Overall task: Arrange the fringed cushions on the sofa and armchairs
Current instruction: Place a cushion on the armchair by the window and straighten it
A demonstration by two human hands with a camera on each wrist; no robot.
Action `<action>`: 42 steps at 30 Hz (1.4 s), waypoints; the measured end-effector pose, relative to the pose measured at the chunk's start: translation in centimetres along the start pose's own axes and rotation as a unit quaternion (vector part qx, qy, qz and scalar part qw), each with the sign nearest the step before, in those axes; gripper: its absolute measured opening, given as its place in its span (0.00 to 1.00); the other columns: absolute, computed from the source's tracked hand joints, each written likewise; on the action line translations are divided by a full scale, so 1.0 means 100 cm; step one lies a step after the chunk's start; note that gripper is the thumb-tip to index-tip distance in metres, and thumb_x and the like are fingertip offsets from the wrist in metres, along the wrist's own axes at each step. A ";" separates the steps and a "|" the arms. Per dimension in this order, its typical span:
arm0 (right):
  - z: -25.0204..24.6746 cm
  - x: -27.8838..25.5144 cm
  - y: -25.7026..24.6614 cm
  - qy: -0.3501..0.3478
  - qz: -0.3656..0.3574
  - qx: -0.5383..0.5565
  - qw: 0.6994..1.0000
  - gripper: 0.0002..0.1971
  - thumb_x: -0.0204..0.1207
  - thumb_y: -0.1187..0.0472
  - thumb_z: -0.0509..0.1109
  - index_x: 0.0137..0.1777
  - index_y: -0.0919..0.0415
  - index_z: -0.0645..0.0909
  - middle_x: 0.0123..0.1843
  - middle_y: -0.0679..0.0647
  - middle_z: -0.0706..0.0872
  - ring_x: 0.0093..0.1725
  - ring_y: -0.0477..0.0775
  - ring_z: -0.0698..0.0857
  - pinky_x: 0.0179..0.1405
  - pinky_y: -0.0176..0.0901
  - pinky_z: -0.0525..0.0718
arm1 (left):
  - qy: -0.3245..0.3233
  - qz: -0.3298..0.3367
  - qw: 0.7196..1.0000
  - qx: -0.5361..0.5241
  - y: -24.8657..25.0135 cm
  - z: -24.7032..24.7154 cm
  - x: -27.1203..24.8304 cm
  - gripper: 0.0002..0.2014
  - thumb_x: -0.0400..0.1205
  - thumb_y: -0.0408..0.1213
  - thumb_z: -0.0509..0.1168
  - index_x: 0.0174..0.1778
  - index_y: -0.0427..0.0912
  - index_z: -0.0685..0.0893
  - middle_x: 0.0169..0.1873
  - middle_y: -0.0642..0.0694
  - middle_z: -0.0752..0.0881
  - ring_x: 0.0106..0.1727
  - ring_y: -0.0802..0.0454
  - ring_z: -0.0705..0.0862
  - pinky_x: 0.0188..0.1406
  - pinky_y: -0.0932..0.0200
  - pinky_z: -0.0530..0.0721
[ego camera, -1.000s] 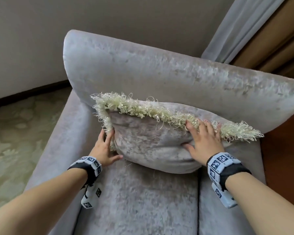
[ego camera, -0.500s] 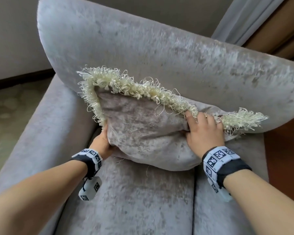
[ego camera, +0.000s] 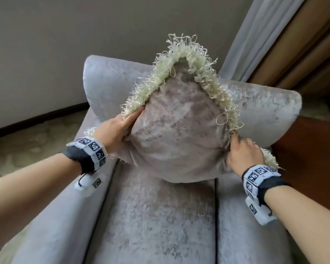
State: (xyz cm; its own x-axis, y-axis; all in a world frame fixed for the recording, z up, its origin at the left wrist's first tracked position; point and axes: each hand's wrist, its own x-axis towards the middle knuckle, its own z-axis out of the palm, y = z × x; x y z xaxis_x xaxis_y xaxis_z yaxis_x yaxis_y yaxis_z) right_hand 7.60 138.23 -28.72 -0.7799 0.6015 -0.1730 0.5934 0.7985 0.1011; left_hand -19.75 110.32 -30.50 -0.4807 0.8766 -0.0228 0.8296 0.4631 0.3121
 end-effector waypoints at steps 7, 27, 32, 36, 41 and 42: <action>0.050 0.017 -0.003 -0.040 0.028 0.037 0.998 0.29 0.78 0.62 0.65 0.76 0.66 0.59 0.61 0.68 0.80 0.61 0.70 0.79 0.52 0.57 0.80 | -0.020 -0.003 0.995 0.095 -0.012 0.009 0.024 0.57 0.69 0.30 0.70 0.81 0.69 0.38 0.40 0.43 0.72 0.32 0.42 0.76 0.26 0.52 0.74; 0.138 0.053 0.000 0.073 0.089 0.062 0.991 0.30 0.55 0.74 0.73 0.60 0.74 0.71 0.59 0.74 0.73 0.53 0.75 0.75 0.49 0.70 0.77 | 0.026 -0.012 0.969 0.246 -0.044 0.079 0.065 0.66 0.60 0.58 0.82 0.84 0.60 0.42 0.57 0.29 0.73 0.52 0.34 0.75 0.50 0.38 0.78; 0.121 0.033 -0.009 0.163 -0.017 0.149 0.975 0.52 0.52 0.64 0.73 0.79 0.56 0.52 0.79 0.71 0.55 0.77 0.76 0.59 0.80 0.70 0.51 | 0.065 0.066 0.973 0.212 -0.047 0.077 0.046 0.61 0.58 0.39 0.86 0.84 0.54 0.56 0.71 0.20 0.66 0.68 0.23 0.71 0.66 0.26 0.71; 0.122 0.025 -0.007 0.088 -0.049 0.129 0.987 0.59 0.62 0.41 0.77 0.81 0.32 0.34 0.79 0.72 0.57 0.79 0.74 0.58 0.80 0.68 0.55 | 0.016 0.083 0.981 0.177 -0.052 0.079 0.032 0.64 0.57 0.37 0.87 0.84 0.54 0.52 0.72 0.18 0.63 0.66 0.20 0.73 0.60 0.25 0.76; 0.125 0.038 0.003 0.015 -0.058 0.177 0.982 0.60 0.68 0.42 0.77 0.76 0.27 0.24 0.66 0.71 0.70 0.66 0.72 0.71 0.67 0.61 0.72 | -0.044 0.040 0.991 0.123 -0.046 0.085 0.034 0.71 0.58 0.35 0.86 0.84 0.60 0.39 0.54 0.28 0.74 0.43 0.31 0.81 0.38 0.36 0.86; 0.125 0.040 0.004 0.024 -0.069 0.189 0.979 0.58 0.70 0.50 0.77 0.77 0.27 0.28 0.62 0.71 0.72 0.62 0.72 0.75 0.62 0.59 0.75 | -0.044 0.030 0.992 0.118 -0.043 0.085 0.035 0.69 0.60 0.32 0.84 0.84 0.61 0.39 0.51 0.30 0.75 0.40 0.33 0.80 0.35 0.37 0.85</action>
State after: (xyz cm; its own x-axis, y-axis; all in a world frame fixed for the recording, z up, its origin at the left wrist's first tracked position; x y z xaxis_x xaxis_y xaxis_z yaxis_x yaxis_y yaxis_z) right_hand 7.19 140.72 -41.62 -0.8613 0.4955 -0.1127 0.5054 0.8122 -0.2916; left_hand -22.61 112.53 -40.00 -0.4113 0.9064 -0.0964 0.9040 0.4192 0.0839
